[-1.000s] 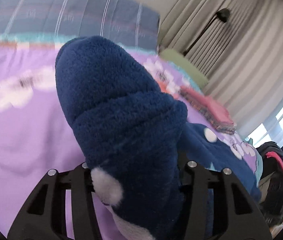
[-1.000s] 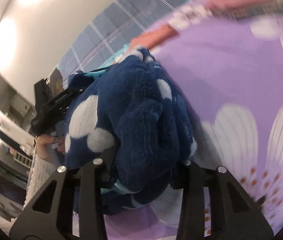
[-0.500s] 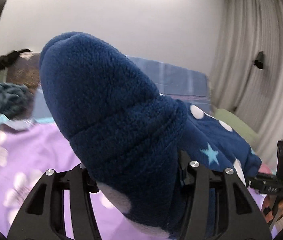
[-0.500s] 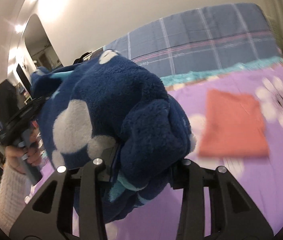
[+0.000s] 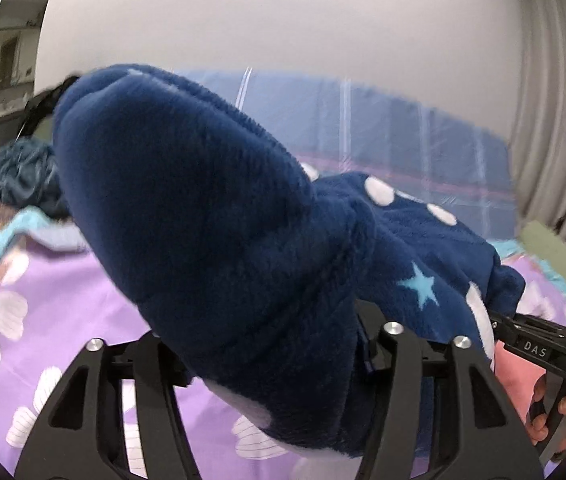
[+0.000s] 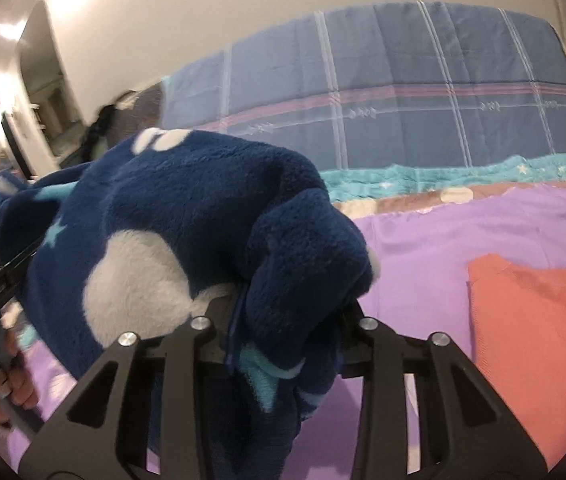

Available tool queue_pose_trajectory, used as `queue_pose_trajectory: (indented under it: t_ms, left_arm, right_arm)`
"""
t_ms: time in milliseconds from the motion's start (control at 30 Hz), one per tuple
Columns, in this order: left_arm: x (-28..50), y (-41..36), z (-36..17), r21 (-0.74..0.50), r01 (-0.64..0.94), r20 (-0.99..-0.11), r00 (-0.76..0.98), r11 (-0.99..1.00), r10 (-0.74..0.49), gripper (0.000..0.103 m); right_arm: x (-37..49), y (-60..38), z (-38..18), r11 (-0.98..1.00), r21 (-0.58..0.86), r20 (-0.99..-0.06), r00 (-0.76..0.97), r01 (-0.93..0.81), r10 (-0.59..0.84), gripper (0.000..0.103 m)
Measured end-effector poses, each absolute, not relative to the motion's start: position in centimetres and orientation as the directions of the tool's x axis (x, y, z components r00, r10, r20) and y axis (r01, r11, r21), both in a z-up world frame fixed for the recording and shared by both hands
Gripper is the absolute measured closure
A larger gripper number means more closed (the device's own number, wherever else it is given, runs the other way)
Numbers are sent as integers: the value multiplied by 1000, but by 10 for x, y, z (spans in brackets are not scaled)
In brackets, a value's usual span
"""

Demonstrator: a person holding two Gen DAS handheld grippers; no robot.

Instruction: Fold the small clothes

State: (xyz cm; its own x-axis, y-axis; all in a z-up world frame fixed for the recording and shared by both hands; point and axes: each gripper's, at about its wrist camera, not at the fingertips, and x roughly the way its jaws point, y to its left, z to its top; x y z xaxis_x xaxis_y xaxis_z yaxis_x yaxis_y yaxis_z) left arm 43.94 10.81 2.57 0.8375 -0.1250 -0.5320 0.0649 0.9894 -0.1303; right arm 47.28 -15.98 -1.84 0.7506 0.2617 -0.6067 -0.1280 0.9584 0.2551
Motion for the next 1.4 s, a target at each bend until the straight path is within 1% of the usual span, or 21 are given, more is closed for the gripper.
queue_pose_trajectory:
  t_ms: [33, 67, 133, 200, 233, 267, 367, 400, 433, 467, 567, 600, 633, 667, 767, 833, 900, 967, 1167, 1233, 1400]
  left_arm:
    - [448, 109, 10, -123, 44, -577, 810, 991, -107, 39]
    - [457, 111, -14, -93, -6, -645, 762, 996, -56, 38]
    - [463, 116, -44, -47, -83, -720, 694, 995, 24, 38]
    - [461, 127, -60, -15, -119, -747, 661, 993, 68, 36]
    - [456, 132, -61, -5, -116, -738, 671, 993, 75, 31]
    - [448, 135, -60, 7, -98, -713, 697, 995, 74, 29]
    - [436, 134, -58, 39, -51, -697, 714, 998, 64, 28]
    - [429, 131, -58, 45, -32, -689, 722, 998, 54, 27]
    - [417, 128, -51, 56, -3, -673, 739, 998, 40, 19]
    - [402, 125, -47, 66, 17, -656, 755, 998, 30, 16]
    - [351, 115, -39, 58, 85, -612, 790, 995, -32, 14]
    - [337, 111, -36, 71, 97, -606, 795, 993, -35, 11]
    - [318, 104, -34, 89, 113, -592, 805, 990, -38, 4]
    - [292, 94, -30, 118, 133, -571, 820, 984, -43, 1]
    - [225, 69, -19, 168, 183, -517, 853, 969, -72, 1]
    - [187, 54, -12, 171, 206, -502, 860, 963, -95, 1]
    - [147, 40, -5, 130, 248, -493, 856, 960, -154, 1]
    - [114, 28, 2, 89, 275, -487, 850, 957, -199, 1]
    - [40, 11, 26, 6, 296, -455, 852, 955, -261, 1]
    - [22, 10, 33, 0, 307, -447, 851, 952, -274, 1]
    - [-5, 12, 43, -2, 267, -438, 866, 964, -241, 1]
  right_arm:
    - [483, -151, -37, 978, 199, -662, 729, -55, 175, 50]
    - [490, -146, -52, 987, 159, -701, 702, -14, 123, 46]
    - [499, -136, -80, 994, 106, -763, 640, -10, 87, 46]
    - [496, -126, -103, 996, 77, -802, 591, -38, 85, 44]
    - [490, -123, -107, 994, 97, -791, 601, -57, 111, 43]
    - [482, -122, -105, 993, 103, -775, 622, -54, 114, 41]
    - [469, -125, -92, 996, 81, -763, 640, -47, 92, 38]
    - [456, -122, -88, 997, 63, -751, 655, -51, 81, 34]
    - [445, -121, -80, 997, 46, -735, 674, -54, 70, 32]
    - [434, -122, -69, 998, 33, -713, 699, -56, 63, 30]
    - [389, -132, -47, 995, 38, -663, 742, -97, 98, 27]
    - [369, -136, -42, 994, 35, -652, 751, -104, 102, 24]
    - [339, -141, -38, 994, 29, -639, 762, -108, 102, 23]
    - [312, -148, -34, 994, 24, -626, 774, -108, 99, 21]
    - [240, -162, -30, 996, 3, -593, 801, -93, 77, 13]
    - [195, -173, -29, 998, -8, -591, 805, -61, 44, 10]
    - [161, -181, -30, 1000, 2, -593, 805, -27, 23, 4]
    - [130, -189, -29, 1000, 27, -583, 812, 4, 13, 2]
    - [55, -208, -6, 993, 74, -531, 846, 88, -36, 2]
    - [40, -212, 1, 990, 94, -512, 858, 104, -42, 2]
    - [-3, -224, 18, 980, 89, -451, 885, 177, -118, 2]
